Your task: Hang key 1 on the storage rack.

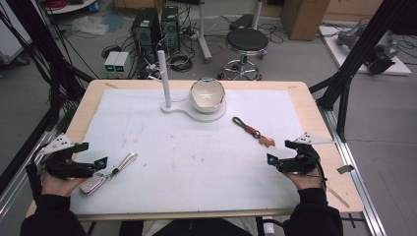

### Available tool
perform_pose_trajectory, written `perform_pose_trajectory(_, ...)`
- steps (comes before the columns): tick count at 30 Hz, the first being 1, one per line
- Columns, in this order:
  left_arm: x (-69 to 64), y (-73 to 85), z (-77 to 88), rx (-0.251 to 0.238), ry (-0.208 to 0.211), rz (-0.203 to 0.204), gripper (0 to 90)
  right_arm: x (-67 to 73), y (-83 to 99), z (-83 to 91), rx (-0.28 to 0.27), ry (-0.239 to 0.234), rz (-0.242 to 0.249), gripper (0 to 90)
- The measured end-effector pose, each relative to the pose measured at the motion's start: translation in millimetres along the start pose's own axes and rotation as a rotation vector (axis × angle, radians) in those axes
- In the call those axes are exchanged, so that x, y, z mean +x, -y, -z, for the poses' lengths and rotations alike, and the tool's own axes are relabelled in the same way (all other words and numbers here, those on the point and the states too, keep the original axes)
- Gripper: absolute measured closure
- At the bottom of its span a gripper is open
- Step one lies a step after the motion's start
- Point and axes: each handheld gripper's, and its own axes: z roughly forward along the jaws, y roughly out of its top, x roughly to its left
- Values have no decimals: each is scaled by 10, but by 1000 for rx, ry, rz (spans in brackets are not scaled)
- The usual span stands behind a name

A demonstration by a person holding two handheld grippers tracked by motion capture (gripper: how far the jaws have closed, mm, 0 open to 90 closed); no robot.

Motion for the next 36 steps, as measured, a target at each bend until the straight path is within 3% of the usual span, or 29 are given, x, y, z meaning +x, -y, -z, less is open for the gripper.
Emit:
perform_pose_trajectory(15,25,31,17,-2,-8,0,27,38,-26,-68,26,19,14,6)
perform_pose_trajectory(20,60,40,63,-12,-15,10,27,111,-65,-117,43,16,14,6)
perform_pose_trajectory(27,76,59,90,-20,-20,14,27,154,-183,-184,61,20,30,6)
perform_pose_trajectory(32,65,58,50,-2,-20,6,27,97,-367,-267,84,11,53,6)
perform_pose_trajectory(36,61,57,61,-18,-27,5,27,77,-471,-300,81,1,61,7)
